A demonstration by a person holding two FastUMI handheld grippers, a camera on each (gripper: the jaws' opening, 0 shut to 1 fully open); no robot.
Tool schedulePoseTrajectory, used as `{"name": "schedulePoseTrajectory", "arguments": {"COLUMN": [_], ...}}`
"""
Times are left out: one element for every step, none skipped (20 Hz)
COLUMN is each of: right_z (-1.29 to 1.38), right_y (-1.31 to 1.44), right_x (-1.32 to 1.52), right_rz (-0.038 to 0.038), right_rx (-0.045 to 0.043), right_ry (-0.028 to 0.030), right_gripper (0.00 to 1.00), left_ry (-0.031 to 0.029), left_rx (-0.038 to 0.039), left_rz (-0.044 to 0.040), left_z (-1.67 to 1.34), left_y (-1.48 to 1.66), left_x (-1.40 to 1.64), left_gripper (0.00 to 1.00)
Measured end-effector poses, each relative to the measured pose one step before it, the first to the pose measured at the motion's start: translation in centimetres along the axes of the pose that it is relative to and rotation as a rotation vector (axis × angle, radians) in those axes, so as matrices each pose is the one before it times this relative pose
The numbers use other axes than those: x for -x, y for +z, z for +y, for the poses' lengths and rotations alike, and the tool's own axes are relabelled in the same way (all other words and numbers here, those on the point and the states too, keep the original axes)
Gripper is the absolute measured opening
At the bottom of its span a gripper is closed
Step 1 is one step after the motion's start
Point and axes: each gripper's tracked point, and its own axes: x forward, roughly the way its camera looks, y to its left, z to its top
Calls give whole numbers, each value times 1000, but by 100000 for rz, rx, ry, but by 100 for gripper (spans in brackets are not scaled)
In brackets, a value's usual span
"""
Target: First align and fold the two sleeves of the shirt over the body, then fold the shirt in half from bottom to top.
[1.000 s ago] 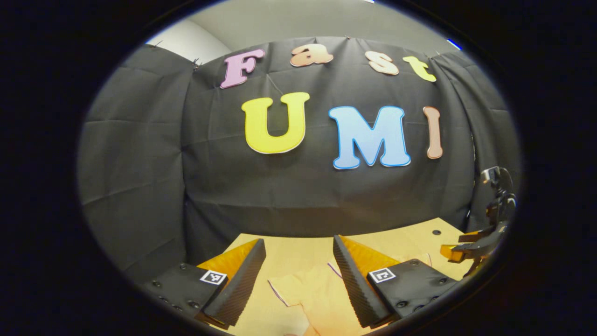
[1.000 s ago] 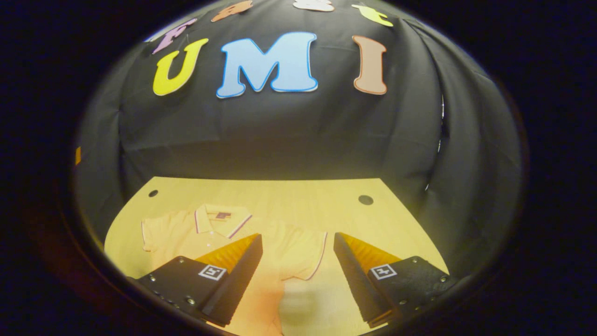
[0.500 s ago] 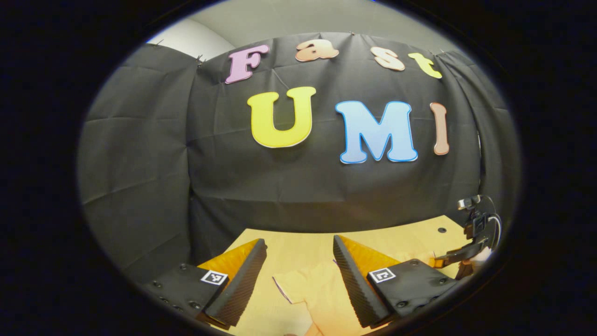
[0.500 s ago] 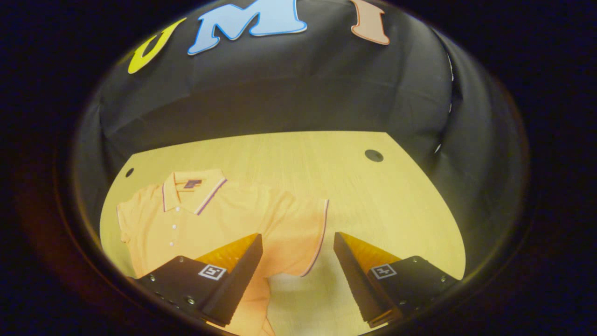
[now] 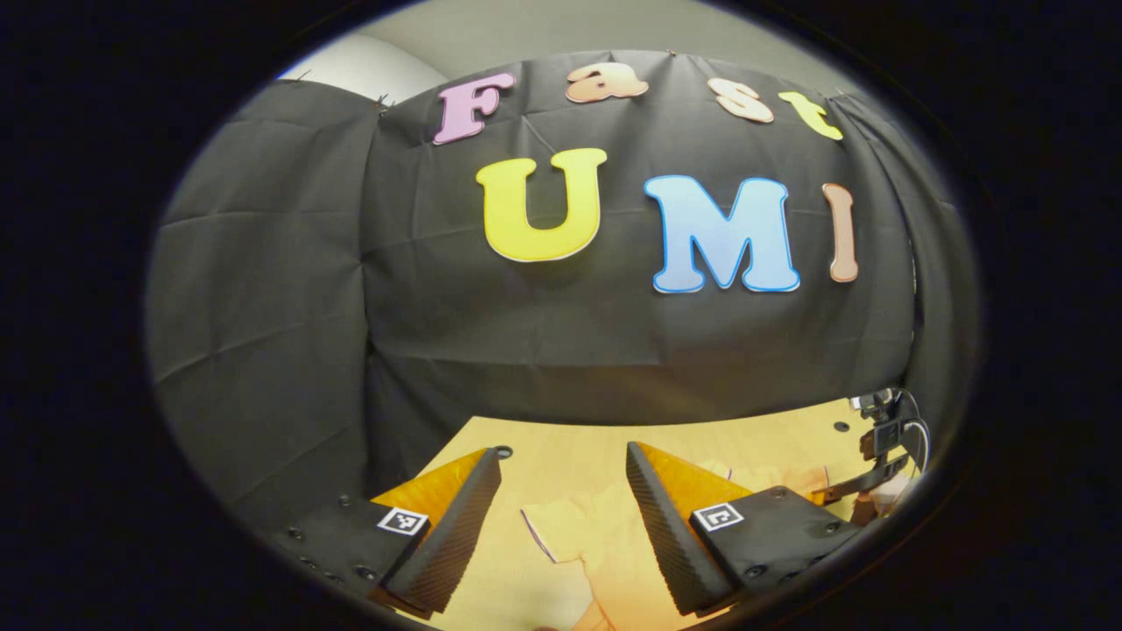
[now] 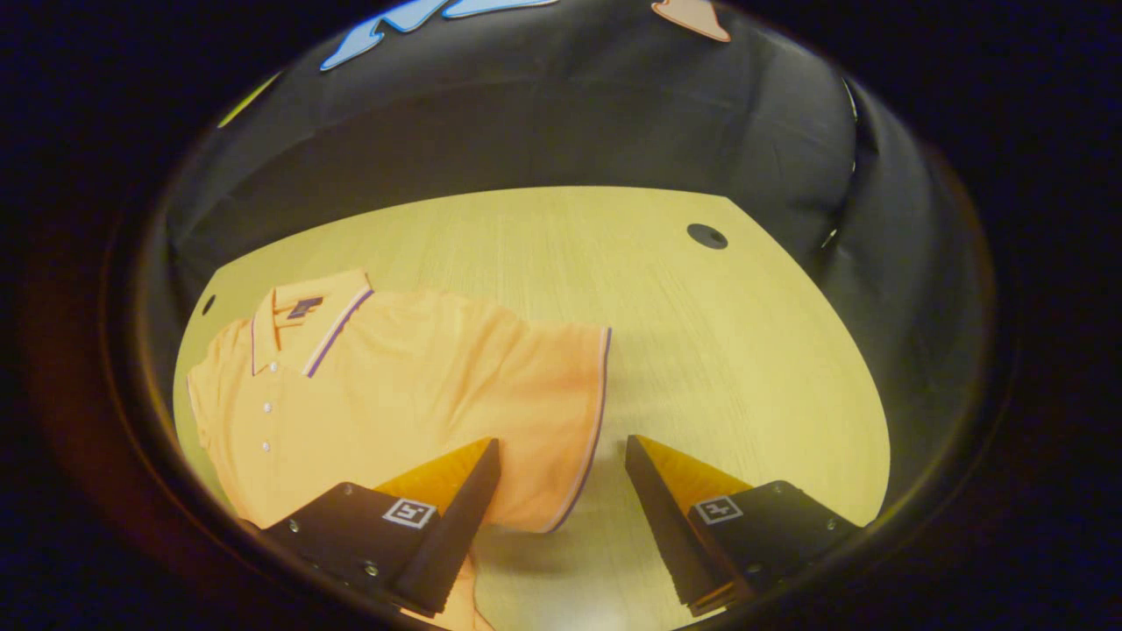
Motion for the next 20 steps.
{"name": "schedulePoseTrajectory", "arguments": {"right_z": [266, 145, 378, 89, 276, 399, 485, 449, -42, 45, -1, 97, -2, -140, -94, -124, -18, 157, 216, 460], "right_y": [25, -39, 108, -58, -92, 269, 187, 22, -9, 47, 70, -46, 233, -60, 148, 235, 505, 597, 791, 818], "right_x": [39, -205, -46, 14, -548, 468, -27, -144, 21, -28, 5, -75, 386, -596, 238, 146, 291, 243, 334, 303], "right_rz": [112, 131, -351, -499, -617, -906, -292, -590, 322, 94, 621, 650, -186, 526, 1, -248, -1149, -1695, -2072, -2006], "right_rx": [-346, -765, -1050, -228, 472, 648, 438, 21, -8, -57, -789, -336, 337, 1455, 2245, 2263, 1951, 1998, 2059, 2015], "right_ry": [1755, 764, 1978, -80, 1130, 1271, 1617, 1053, -1057, -478, -269, 41, 3, -319, -649, -626, -506, -534, -193, 334], "right_gripper": [91, 91, 80, 76, 70, 66, 45, 32, 10, 6, 6, 6, 6, 2, 0, 0, 0, 0, 0, 0], "left_ry": [311, 350, 324, 326, 235, 207, 205, 244, 303, 243, 62, 85, 166, 310, 284, 271, 267, 414, 345, 253], "left_rx": [102, 7, 100, 220, 209, 111, 122, 147, 165, 240, 301, 259, 61, -4, -196, -222, -176, -130, 245, 366], "left_rz": [357, 469, 362, 107, 296, 304, 193, 131, 239, 290, 275, 271, 224, 7, -77, -218, -114, -38, -89, 21], "left_z": [95, 20, 89, 47, 26, 9, 86, 44, 49, 8, 9, 6, 24, 72, 77, 61, 80, 103, 97, 95], "left_y": [13, -12, -98, 1, 53, -16, -82, 74, -70, -20, -59, 18, -26, 27, 22, 39, 6, 33, -30, -31], "left_x": [99, 32, 124, -7, 84, 48, 68, 65, -1, 8, 63, 28, 100, -28, 96, -55, 16, -5, 52, 15], "left_gripper": [94, 94, 94, 94, 94, 94, 94, 94, 94, 94, 95, 94, 94, 94, 94, 94, 94, 94, 94, 94]}}
